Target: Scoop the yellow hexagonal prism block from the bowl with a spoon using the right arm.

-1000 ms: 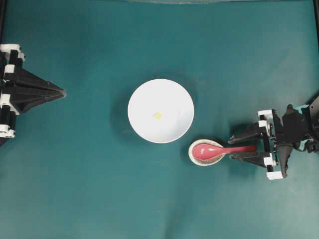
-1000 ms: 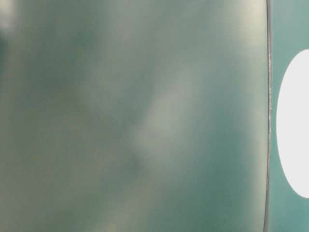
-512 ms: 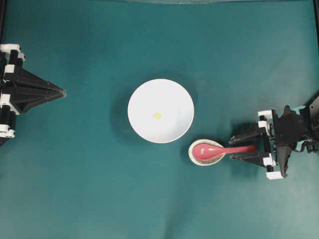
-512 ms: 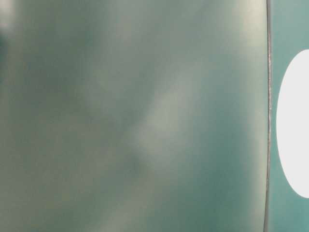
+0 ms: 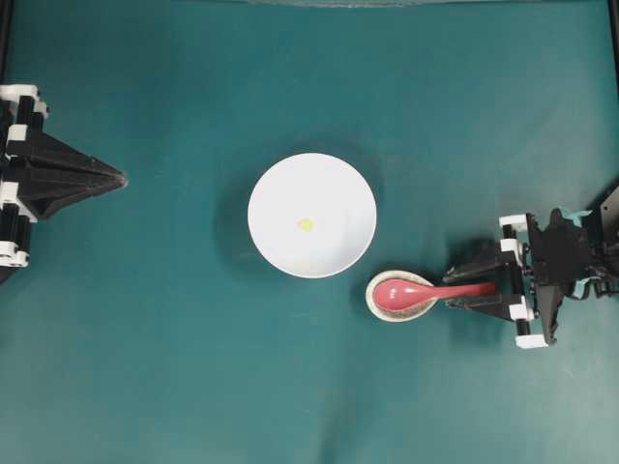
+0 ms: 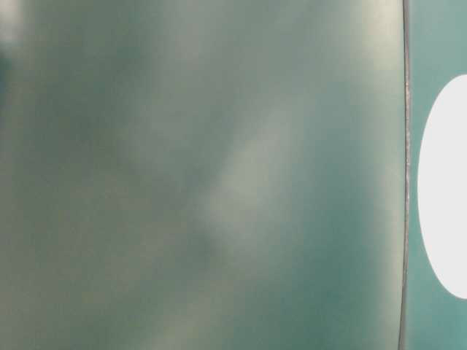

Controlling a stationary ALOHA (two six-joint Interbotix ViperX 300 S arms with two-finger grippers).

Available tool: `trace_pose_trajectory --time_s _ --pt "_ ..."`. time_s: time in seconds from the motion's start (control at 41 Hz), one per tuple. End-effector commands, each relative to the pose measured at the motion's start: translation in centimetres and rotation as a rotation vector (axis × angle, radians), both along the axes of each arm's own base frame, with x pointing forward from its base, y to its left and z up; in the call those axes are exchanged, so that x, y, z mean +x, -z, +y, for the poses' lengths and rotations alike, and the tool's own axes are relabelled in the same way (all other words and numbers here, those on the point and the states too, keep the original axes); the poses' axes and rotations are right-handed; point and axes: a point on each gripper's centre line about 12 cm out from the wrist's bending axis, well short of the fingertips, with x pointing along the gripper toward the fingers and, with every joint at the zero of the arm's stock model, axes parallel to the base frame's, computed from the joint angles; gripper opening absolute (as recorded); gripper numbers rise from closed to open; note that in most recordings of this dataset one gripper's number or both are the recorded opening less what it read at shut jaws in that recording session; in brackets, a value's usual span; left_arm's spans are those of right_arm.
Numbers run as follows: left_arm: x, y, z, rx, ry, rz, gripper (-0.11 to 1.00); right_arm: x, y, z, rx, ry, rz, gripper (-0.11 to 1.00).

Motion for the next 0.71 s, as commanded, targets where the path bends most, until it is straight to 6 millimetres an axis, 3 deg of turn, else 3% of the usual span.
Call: trace_pose_trajectory --time_s 0.0,0.219,0.683 --pt "0.2 -0.6 0.0 0.001 0.001 -0.018 -0.01 0.2 -0.2 0.2 0.001 -0.004 -0.013 0.42" --pt "0.2 -0.6 0.0 0.001 0.001 -0.018 -0.01 0.3 -0.4 0.2 0.002 -0.002 -0.023 0.23" --pt "0.2 -0.6 0.0 0.001 0.001 -0.017 -0.01 1.3 -3.6 -0.4 0.051 0.032 -0.109 0.23"
